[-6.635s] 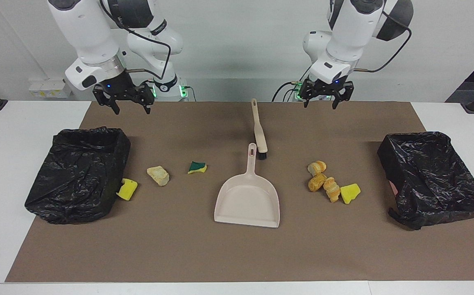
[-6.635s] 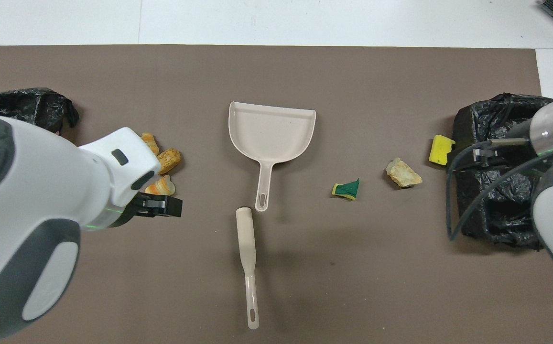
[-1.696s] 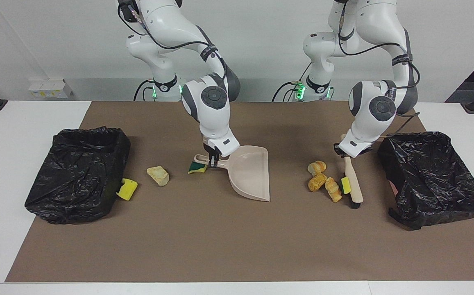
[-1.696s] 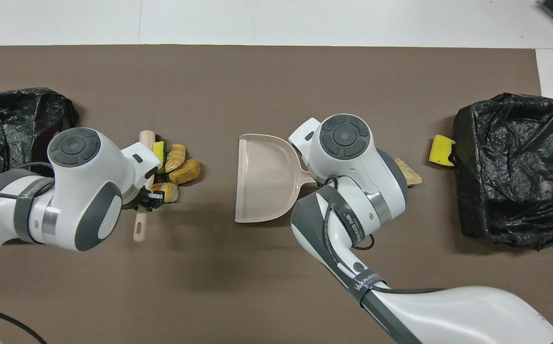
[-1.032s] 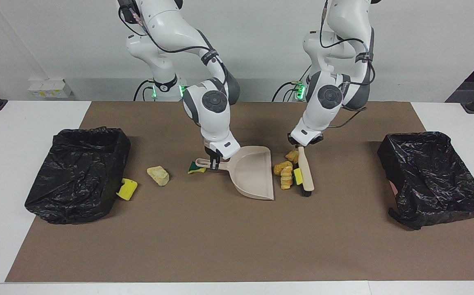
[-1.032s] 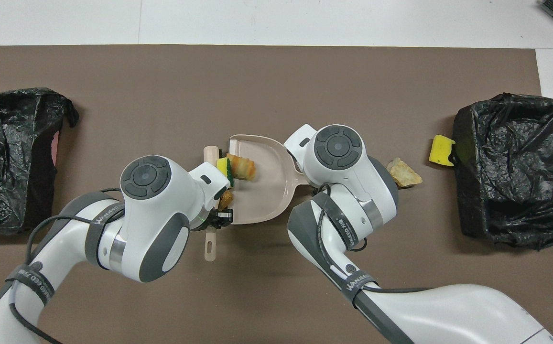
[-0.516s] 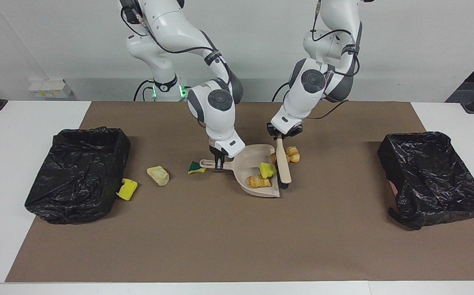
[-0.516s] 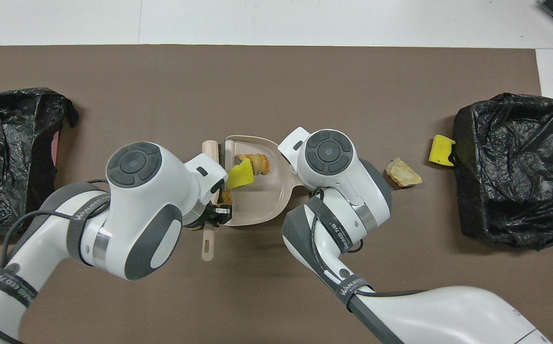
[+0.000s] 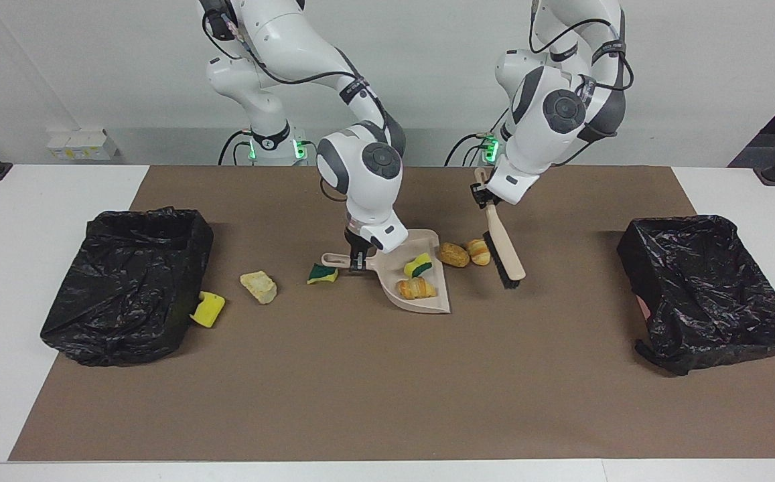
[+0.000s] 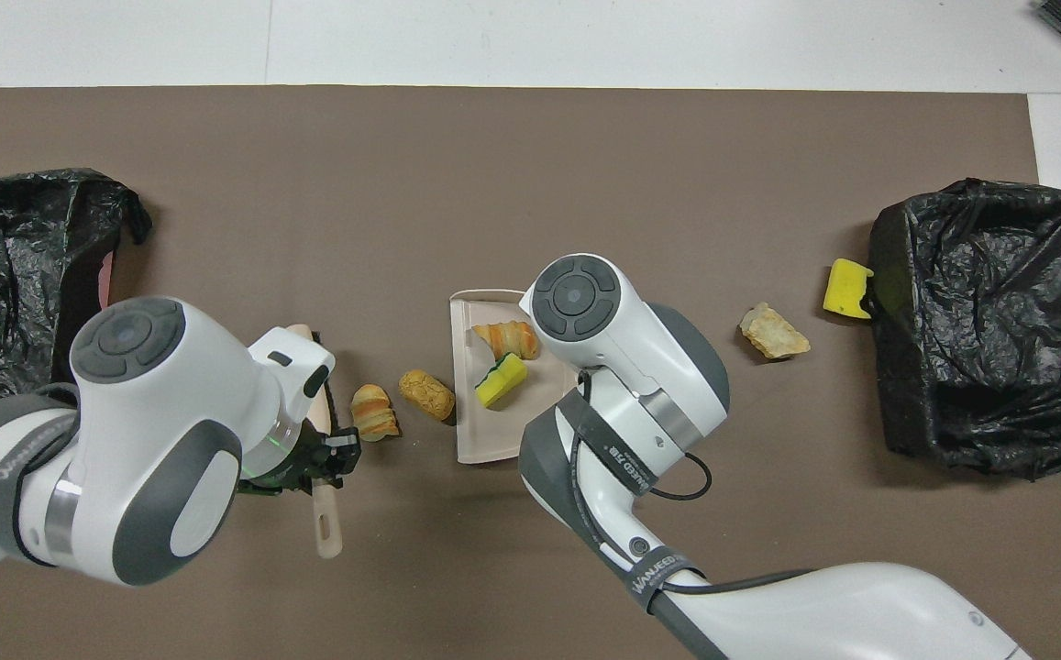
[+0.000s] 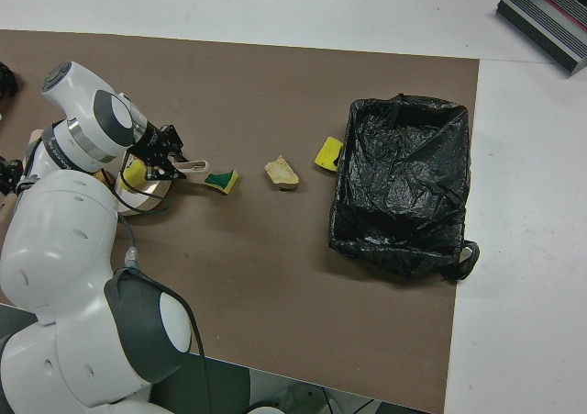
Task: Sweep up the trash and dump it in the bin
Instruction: 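Brush the bread and yellow sponge into the dustpan with the left gripper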
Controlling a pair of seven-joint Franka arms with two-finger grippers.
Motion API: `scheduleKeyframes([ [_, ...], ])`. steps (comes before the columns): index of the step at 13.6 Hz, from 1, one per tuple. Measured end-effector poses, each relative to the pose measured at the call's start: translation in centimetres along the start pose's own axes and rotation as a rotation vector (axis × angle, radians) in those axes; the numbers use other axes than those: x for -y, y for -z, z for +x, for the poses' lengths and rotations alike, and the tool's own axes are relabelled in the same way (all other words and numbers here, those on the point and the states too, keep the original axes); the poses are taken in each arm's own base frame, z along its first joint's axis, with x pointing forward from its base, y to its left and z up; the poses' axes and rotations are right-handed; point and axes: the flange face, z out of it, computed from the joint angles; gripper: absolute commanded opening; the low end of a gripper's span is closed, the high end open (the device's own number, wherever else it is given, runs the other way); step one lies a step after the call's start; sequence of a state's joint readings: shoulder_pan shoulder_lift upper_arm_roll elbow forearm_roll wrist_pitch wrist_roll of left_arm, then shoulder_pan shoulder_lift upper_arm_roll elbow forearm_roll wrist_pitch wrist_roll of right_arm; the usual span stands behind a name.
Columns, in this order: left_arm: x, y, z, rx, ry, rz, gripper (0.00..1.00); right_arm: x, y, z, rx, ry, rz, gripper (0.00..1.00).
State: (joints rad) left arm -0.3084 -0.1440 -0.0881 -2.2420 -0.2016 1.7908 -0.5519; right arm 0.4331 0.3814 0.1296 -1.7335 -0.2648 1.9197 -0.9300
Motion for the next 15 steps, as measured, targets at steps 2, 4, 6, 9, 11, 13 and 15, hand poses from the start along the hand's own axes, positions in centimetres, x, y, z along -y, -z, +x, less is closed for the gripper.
scheduleKeyframes([
  [2, 1.2, -2.5, -1.4, 0.008, 0.015, 0.016, 0.0, 0.1, 0.0, 0.1, 0.01, 0.004, 0.0, 0.0],
  [4, 0.7, -3.8, -1.9, -0.028, -0.001, 0.007, 0.0, 0.1, 0.0, 0.1, 0.011, 0.003, -0.001, 0.0],
  [6, -1.0, -4.9, -2.4, -0.059, -0.038, 0.002, 0.0, 0.1, 0.0, 0.2, 0.008, -0.018, -0.005, 0.0],
  [9, -4.2, -6.2, -3.3, -0.097, -0.097, -0.028, 0.0, 0.0, -0.2, 0.7, -0.004, -0.038, -0.018, 0.0],
  [11, -6.4, -6.9, -4.1, -0.116, -0.14, -0.049, 0.0, 0.0, -0.2, 0.7, -0.005, -0.042, -0.019, 0.0],
  [13, -8.7, -6.7, -4.3, -0.134, -0.164, -0.08, 0.0, 0.0, -0.2, 0.8, -0.005, -0.044, -0.019, 0.0],
  [15, -10.4, -5.5, -3.7, -0.143, -0.175, -0.103, 0.0, 0.0, -0.2, 0.8, -0.005, -0.045, -0.019, 0.0],
])
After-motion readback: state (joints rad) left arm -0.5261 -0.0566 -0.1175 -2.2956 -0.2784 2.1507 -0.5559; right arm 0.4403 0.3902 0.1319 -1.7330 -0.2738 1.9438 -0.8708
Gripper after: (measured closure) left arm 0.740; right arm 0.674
